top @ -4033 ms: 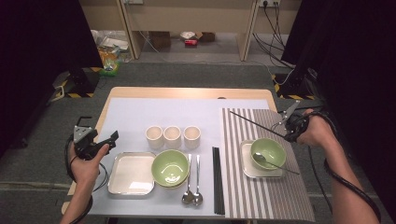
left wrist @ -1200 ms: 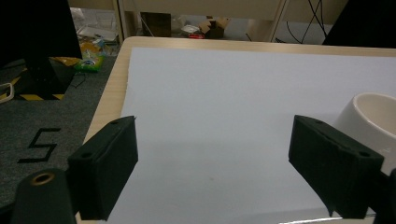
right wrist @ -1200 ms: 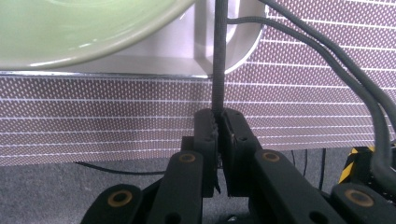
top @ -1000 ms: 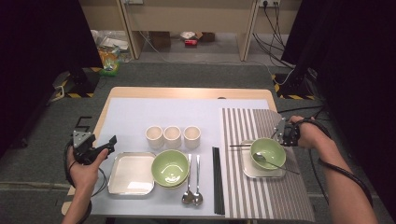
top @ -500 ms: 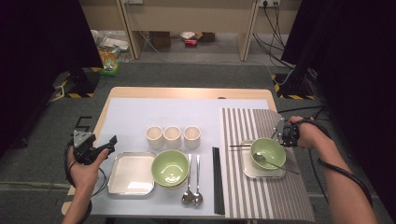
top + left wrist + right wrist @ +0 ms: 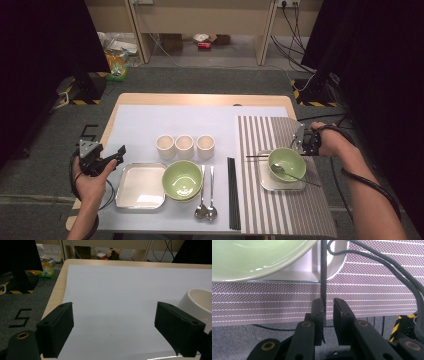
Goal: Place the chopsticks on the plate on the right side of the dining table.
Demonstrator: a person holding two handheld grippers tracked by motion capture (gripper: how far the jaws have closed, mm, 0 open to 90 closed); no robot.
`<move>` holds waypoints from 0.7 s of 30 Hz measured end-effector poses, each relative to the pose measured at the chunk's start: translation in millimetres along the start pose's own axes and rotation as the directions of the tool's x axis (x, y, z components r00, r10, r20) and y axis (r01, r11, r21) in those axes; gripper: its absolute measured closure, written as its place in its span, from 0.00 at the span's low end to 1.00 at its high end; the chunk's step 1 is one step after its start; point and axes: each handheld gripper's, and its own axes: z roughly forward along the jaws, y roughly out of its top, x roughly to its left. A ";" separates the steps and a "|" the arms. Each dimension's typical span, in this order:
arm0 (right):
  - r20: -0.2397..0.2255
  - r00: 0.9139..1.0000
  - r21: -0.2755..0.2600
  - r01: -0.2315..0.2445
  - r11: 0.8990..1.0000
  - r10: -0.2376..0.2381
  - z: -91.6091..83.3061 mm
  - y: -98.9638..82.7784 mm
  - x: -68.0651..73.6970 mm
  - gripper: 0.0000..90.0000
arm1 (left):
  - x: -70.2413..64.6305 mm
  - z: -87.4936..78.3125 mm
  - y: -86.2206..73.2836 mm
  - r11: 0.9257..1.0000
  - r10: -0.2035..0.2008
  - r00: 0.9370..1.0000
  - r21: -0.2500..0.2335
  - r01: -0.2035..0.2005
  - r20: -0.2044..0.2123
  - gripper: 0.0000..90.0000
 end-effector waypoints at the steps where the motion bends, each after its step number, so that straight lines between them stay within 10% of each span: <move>1: -0.001 1.000 0.003 0.002 1.000 -0.002 -0.5 0.1 -0.3 0.88 | 0.3 -0.2 0.2 1.000 0.001 1.000 0.000 -0.001 -0.001 0.17; 16: -0.007 0.999 -0.033 -0.043 0.999 0.043 -5.0 0.0 -1.3 0.88 | 0.0 -0.1 0.1 1.000 0.000 1.000 0.000 0.000 -0.001 0.17; 21: 0.013 0.987 -0.077 -0.160 0.984 0.161 -12.2 2.0 -3.3 0.88 | 0.1 -0.1 0.4 1.000 0.001 1.000 -0.002 -0.001 -0.001 0.17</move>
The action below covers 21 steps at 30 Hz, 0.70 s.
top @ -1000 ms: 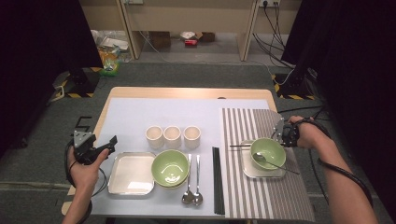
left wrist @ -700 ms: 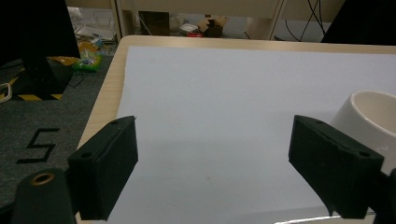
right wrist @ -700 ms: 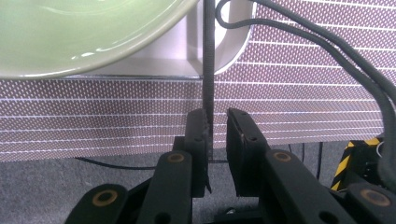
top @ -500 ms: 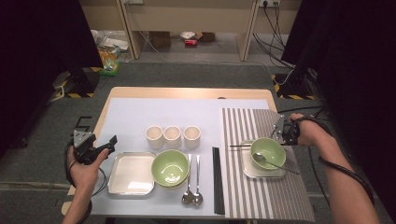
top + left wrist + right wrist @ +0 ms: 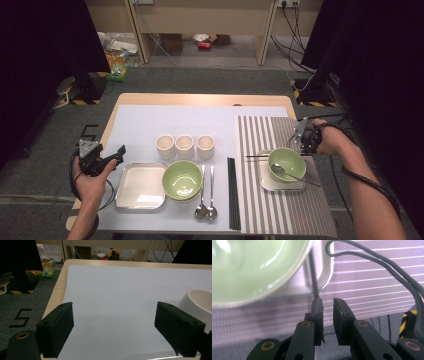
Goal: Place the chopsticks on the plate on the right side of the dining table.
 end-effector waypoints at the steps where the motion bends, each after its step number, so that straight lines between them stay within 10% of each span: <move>1: 0.006 0.999 -0.003 -0.033 0.999 0.033 -0.7 1.1 -0.3 0.88 | 0.1 -0.2 0.2 1.000 -0.001 1.000 0.002 0.001 0.000 0.17; 7: 0.047 0.983 -0.056 -0.177 0.983 0.179 -3.9 8.7 -4.4 0.83 | 1.5 -1.6 1.0 1.000 -0.002 1.000 0.003 0.002 -0.004 0.17; 11: 0.066 0.933 -0.073 -0.349 0.934 0.353 -7.6 14.1 -4.5 0.83 | 2.8 -1.8 1.4 1.000 -0.002 1.000 0.001 0.002 -0.005 0.17; 21: 0.028 0.733 -0.109 -0.673 0.731 0.679 -11.4 29.4 -5.0 0.78 | 4.1 -2.0 2.1 1.000 -0.006 1.000 -0.004 0.006 -0.007 0.17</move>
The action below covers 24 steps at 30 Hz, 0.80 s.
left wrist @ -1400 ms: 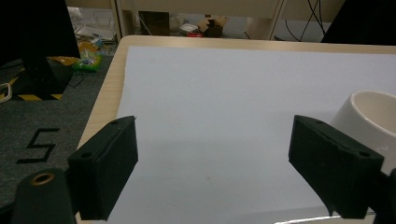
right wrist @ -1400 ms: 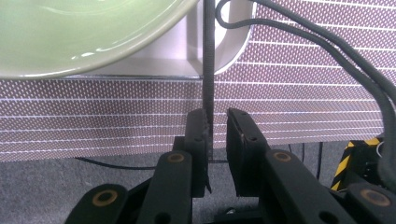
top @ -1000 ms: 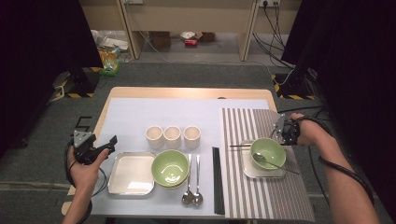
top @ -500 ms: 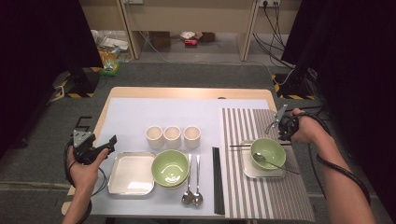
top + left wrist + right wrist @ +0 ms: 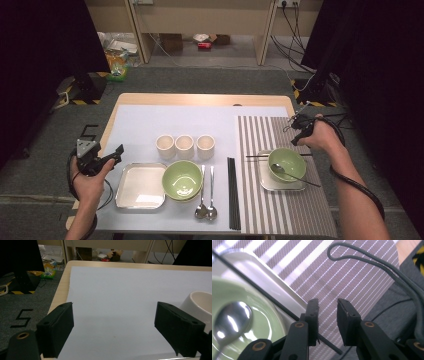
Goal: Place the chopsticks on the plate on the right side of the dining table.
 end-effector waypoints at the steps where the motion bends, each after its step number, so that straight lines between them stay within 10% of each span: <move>1: 0.004 1.000 -0.007 -0.019 1.000 0.019 0.1 0.7 0.9 0.78 | 0.0 0.1 0.0 1.000 0.000 1.000 0.000 0.000 0.001 0.17; 14: 0.018 0.964 -0.026 -0.264 0.964 0.265 -5.7 8.3 11.0 0.70 | -0.5 2.8 0.1 1.000 -0.004 1.000 0.006 0.004 0.008 0.17; 24: 0.030 0.912 -0.056 -0.408 0.911 0.410 -7.1 13.1 22.0 0.66 | -0.4 5.1 1.0 1.000 -0.007 1.000 0.009 0.007 0.017 0.17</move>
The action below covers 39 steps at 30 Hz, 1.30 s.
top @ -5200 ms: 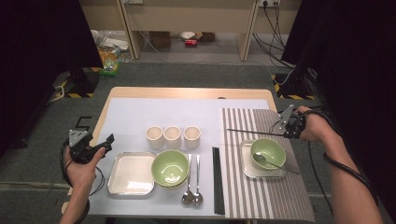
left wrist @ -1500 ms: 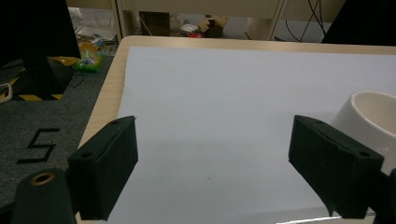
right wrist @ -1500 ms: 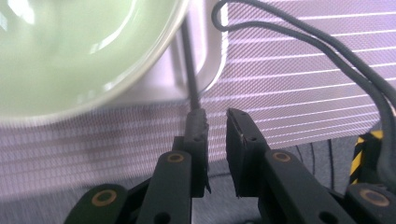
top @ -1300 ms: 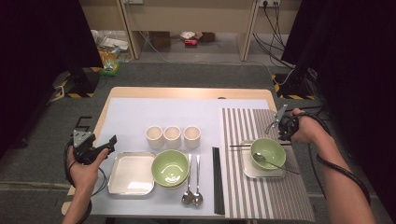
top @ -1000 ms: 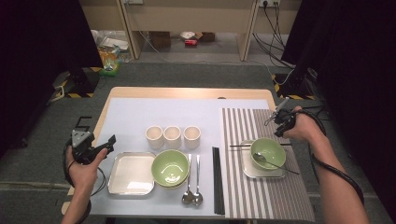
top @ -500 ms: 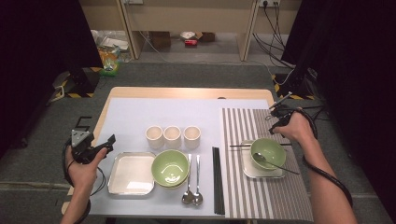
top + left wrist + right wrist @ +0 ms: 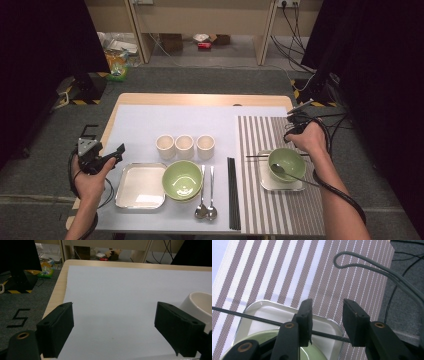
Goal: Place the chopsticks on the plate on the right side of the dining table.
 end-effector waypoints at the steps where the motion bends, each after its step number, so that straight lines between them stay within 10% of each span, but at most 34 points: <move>1: -0.010 1.000 -0.010 -0.015 1.000 0.015 -0.9 0.5 2.8 0.65 | -0.2 0.3 0.0 1.000 -0.001 1.000 -0.001 0.001 0.001 0.17; 18: -0.048 0.991 -0.069 -0.130 0.989 0.127 -0.6 -3.4 25.6 0.67 | -2.8 2.4 -0.2 1.000 0.004 1.000 0.003 -0.004 0.009 0.17; 39: -0.078 0.990 -0.075 -0.126 0.989 0.120 -4.2 -7.5 70.8 0.69 | -2.7 3.4 -0.4 1.000 0.000 1.000 0.004 0.000 0.012 0.17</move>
